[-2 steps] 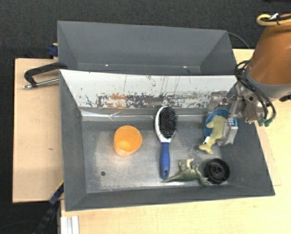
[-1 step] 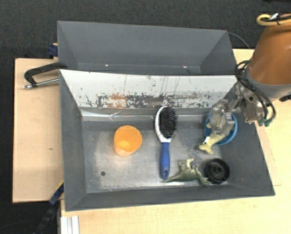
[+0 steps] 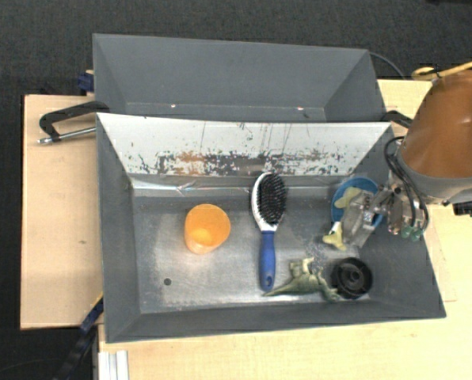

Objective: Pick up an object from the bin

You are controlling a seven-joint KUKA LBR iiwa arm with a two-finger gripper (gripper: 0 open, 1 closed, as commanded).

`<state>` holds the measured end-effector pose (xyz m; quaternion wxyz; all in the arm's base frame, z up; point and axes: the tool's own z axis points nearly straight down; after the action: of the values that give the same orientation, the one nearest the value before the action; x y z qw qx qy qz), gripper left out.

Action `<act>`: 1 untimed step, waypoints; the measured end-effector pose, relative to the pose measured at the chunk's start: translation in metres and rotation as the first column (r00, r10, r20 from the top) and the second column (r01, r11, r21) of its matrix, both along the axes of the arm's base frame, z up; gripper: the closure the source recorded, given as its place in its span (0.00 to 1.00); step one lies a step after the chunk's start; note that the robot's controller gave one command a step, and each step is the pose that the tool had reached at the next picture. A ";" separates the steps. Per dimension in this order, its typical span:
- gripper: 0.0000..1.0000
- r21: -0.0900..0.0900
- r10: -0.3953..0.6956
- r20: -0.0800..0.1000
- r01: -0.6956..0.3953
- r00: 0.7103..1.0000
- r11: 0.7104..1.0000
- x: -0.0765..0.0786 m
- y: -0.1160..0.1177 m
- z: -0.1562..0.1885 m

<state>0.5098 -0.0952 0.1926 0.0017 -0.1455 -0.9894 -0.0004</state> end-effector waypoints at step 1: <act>0.00 -0.001 0.002 0.004 -0.002 1.000 1.000 0.001 0.000 0.001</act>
Offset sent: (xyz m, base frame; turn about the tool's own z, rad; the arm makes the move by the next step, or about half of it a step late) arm 0.0000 0.0000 0.0000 0.0000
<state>0.5109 -0.0947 0.1939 -0.0002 -0.1445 -0.9895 -0.0004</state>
